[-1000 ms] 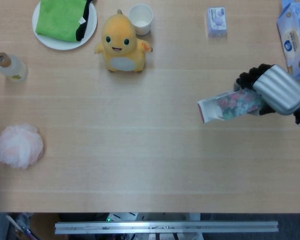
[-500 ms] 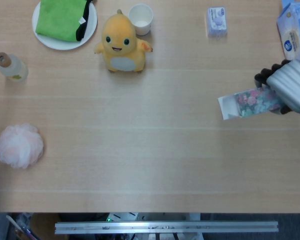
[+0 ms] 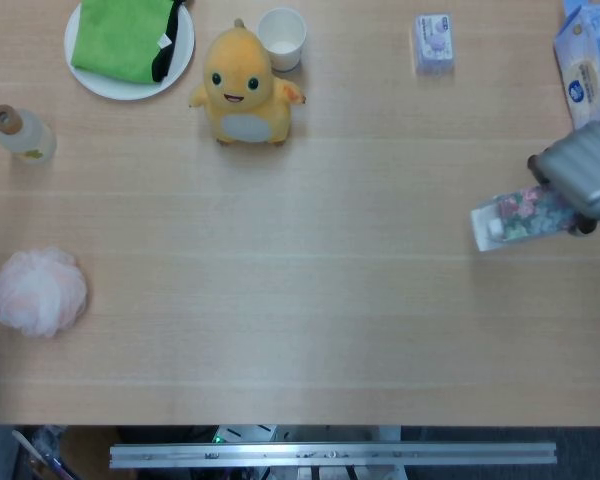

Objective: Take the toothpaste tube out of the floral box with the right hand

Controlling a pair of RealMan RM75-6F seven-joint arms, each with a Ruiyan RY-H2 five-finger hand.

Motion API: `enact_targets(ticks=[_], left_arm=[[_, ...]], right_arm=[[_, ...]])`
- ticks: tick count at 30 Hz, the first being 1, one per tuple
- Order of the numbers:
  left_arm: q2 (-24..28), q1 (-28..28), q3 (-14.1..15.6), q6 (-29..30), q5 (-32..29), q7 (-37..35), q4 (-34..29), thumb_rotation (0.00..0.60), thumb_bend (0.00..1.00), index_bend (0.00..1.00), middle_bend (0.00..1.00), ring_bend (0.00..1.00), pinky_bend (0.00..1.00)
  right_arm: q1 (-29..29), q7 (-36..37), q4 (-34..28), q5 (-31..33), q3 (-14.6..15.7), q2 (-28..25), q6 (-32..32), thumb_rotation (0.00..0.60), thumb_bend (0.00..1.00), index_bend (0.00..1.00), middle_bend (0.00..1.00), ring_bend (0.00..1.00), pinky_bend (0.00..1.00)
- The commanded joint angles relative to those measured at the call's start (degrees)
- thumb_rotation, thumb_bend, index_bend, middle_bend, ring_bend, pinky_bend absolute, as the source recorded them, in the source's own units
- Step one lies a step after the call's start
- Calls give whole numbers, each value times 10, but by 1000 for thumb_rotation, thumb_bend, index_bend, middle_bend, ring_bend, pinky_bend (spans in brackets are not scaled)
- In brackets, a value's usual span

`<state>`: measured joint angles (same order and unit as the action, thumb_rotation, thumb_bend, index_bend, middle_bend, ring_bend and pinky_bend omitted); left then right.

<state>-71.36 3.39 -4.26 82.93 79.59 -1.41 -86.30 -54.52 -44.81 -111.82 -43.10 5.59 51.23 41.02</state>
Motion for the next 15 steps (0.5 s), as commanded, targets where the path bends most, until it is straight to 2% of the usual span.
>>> enact_targets(ticks=[1,9,15], left_arm=[[0,0,0,1,0,-2,1,600,171,366,258,178,278],[-3,-2,1,0,-2,-9,6,600,171,366,258,178,278],[-4,-2,1,0,-2,-12,9,600,171,366,258,178,278]], right_arm=[[-102,-114,-64,146,47,-10,27,600,33,686,684,548,652],[-180,-185,-103,266,81,5,93,600,48,685,684,548,653],[-201,-199,-114,304,94,13,123,600,48,686,684,545,652]])
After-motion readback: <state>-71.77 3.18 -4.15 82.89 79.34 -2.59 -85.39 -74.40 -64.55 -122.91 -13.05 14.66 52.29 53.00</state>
